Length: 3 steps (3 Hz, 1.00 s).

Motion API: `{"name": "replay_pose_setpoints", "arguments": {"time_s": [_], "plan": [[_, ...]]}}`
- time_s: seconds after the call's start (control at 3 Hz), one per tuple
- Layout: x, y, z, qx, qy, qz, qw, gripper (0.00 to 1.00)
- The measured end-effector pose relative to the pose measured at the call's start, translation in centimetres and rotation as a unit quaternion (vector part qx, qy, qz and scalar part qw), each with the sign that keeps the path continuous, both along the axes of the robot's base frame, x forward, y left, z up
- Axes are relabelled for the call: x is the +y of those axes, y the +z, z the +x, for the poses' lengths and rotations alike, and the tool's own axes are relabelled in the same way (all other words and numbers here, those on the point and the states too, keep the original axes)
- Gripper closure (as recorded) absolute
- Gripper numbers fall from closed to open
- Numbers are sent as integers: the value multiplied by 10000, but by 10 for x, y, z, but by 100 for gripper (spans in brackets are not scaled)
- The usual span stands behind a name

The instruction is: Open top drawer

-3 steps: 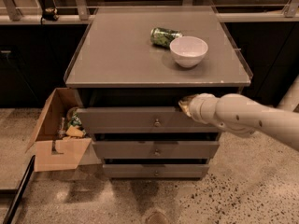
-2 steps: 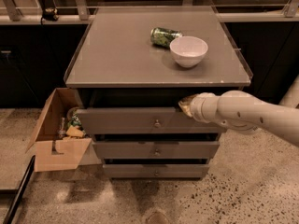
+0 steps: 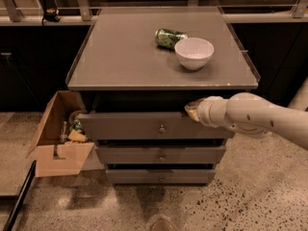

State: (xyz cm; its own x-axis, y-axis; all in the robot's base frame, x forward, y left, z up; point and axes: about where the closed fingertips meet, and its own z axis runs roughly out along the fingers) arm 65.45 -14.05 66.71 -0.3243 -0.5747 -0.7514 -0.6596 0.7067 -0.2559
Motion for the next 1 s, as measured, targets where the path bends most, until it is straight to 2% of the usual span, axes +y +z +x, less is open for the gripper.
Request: {"name": "replay_pose_setpoints", "arguments": {"time_s": [0.67,1.0], "plan": [[-2,1,-6,95,91,25,9999,100],[2,-4,-20,162,207,166,9995,100]]}}
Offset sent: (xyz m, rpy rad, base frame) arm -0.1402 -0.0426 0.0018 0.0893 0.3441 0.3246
